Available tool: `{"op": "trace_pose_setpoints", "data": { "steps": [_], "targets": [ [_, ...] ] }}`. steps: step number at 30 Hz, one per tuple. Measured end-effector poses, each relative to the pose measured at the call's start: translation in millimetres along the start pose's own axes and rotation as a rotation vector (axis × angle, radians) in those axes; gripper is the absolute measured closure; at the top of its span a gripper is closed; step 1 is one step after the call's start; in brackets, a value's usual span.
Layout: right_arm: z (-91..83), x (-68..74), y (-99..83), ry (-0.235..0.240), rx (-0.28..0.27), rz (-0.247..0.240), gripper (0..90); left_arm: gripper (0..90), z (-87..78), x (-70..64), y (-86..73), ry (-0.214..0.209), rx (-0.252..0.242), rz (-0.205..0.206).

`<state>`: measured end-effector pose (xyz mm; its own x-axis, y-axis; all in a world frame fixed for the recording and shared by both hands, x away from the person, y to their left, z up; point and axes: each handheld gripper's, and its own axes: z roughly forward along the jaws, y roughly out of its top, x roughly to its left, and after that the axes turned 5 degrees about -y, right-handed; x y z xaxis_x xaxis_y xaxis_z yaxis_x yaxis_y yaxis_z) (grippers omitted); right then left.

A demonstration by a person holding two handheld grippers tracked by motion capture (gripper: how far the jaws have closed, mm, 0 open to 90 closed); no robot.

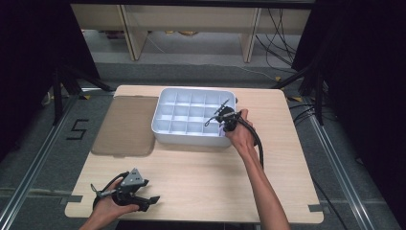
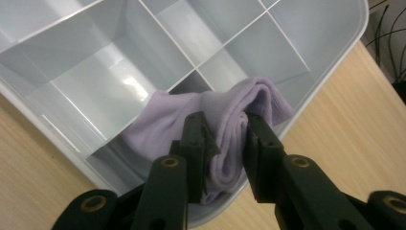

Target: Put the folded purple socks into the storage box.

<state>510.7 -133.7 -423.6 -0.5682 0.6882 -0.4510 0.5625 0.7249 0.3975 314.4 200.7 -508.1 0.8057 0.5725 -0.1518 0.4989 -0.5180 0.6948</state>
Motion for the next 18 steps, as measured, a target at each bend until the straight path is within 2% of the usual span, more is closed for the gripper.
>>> {"op": "trace_pose_setpoints", "data": {
  "steps": [2, 3, 6, 8, 9, 10, 11, 12, 13, 14, 15, 17, 18],
  "targets": [
    [2.3, 1.5, -2.1, 0.017, 0.0, 0.03, 72.3, 24.3, 0.0, 0.0, 0.0, 0.001, -0.003, -0.003],
    [3.4, 2.0, -3.1, 0.034, 0.003, 0.033, 72.2, 24.3, 0.0, 0.1, 0.0, 0.001, -0.003, -0.003],
    [8.1, 4.7, -5.4, 0.046, 0.002, 0.039, 70.6, 24.3, 0.5, -0.8, 0.1, 0.0, -0.013, -0.015],
    [9.5, 3.6, -6.2, 0.049, -0.015, 0.051, 66.4, 24.3, -0.2, 0.2, 0.2, 0.0, -0.001, -0.004],
    [9.2, 2.1, -6.4, 0.058, -0.028, 0.072, 65.2, 24.3, 0.1, 0.4, 0.0, -0.001, -0.003, -0.004],
    [7.1, 1.0, -6.8, 0.09, -0.035, 0.105, 64.3, 24.3, 0.0, 0.4, 0.1, 0.0, -0.001, -0.004],
    [3.4, -0.6, -6.7, 0.093, -0.048, 0.123, 62.5, 24.3, 0.0, 0.4, 0.2, 0.001, -0.002, -0.005],
    [-4.6, -5.4, -6.1, 0.119, -0.076, 0.149, 63.6, 24.3, 0.0, 0.5, 0.2, 0.0, -0.003, -0.004],
    [-4.6, -5.4, -6.1, 0.119, -0.076, 0.149, 63.6, 24.3, -0.1, 0.5, 0.3, 0.0, -0.002, -0.004],
    [-8.5, -7.5, -5.9, 0.126, -0.091, 0.158, 67.8, 24.3, 0.9, -0.4, 0.1, -0.002, -0.012, -0.015],
    [-12.7, -11.6, -5.4, 0.137, -0.11, 0.156, 76.4, 24.0, 0.7, -0.5, 0.2, -0.001, -0.006, -0.007],
    [-12.8, -12.5, -5.3, 0.143, -0.109, 0.156, 79.2, 24.0, 1.5, -1.5, 0.1, -0.002, -0.016, -0.013],
    [-11.1, -13.9, -5.1, 0.132, -0.109, 0.143, 81.9, 24.0, 1.7, -1.0, -0.2, 0.005, -0.005, -0.02]
  ]
}}
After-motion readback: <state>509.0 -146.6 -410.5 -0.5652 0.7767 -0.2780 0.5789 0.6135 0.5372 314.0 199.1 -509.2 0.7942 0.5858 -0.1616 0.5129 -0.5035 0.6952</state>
